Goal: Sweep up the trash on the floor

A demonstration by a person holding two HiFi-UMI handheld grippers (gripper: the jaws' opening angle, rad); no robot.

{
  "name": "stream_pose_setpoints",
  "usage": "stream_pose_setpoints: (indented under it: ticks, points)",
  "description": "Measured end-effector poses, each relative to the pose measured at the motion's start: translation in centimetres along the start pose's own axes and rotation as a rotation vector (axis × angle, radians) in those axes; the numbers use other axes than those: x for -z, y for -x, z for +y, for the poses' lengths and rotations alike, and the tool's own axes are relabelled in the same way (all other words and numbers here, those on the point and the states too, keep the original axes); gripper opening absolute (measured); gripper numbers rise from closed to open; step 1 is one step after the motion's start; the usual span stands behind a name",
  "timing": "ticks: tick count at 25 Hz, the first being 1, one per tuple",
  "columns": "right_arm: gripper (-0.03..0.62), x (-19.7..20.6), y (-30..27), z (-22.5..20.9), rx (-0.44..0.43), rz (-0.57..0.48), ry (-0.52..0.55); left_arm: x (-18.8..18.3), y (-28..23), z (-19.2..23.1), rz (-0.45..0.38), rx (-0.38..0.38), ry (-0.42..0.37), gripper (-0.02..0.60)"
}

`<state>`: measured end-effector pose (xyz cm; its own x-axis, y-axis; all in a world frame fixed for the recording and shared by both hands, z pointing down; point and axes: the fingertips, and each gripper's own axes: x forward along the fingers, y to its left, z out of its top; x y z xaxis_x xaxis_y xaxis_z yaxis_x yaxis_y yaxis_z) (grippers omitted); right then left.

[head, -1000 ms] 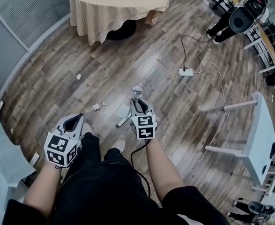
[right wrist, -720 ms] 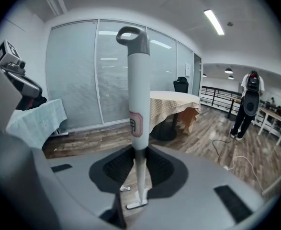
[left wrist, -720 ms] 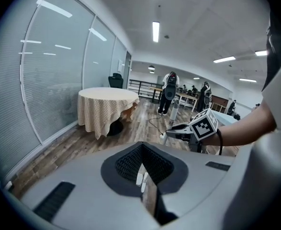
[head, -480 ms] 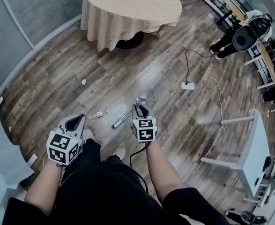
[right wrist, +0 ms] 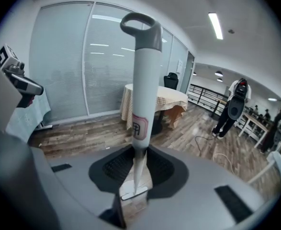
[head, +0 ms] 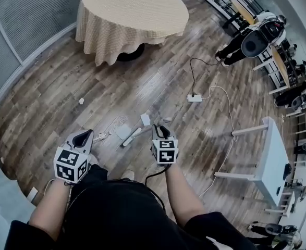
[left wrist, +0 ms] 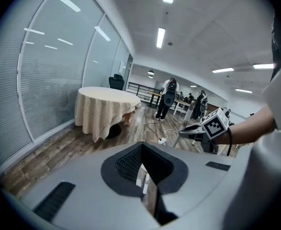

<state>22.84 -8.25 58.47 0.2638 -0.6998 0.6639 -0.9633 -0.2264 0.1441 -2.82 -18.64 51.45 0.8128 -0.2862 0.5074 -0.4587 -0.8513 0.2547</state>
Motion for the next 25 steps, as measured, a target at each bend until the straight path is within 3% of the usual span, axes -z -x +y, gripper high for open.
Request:
stream_pose_setpoints:
  ticks: [6, 12, 17, 25]
  points:
    - [0.094, -2.1, 1.5, -4.5, 0.127, -0.027, -0.021, -0.8, -2.0, 1.2, 0.018, 0.085, -0.026, -0.005]
    - [0.092, -3.8, 0.6, -9.1, 0.181, -0.045, -0.019, -2.4, -4.2, 1.0, 0.027, 0.097, -0.013, -0.006]
    - [0.091, -4.3, -1.3, -14.7, 0.183, -0.063, -0.033, -3.9, -7.3, -0.1, 0.018, 0.039, 0.017, -0.005]
    - [0.089, -2.3, -4.5, -24.0, 0.072, -0.065, -0.047, -6.5, -12.0, -5.8, -0.007, -0.084, 0.046, -0.005]
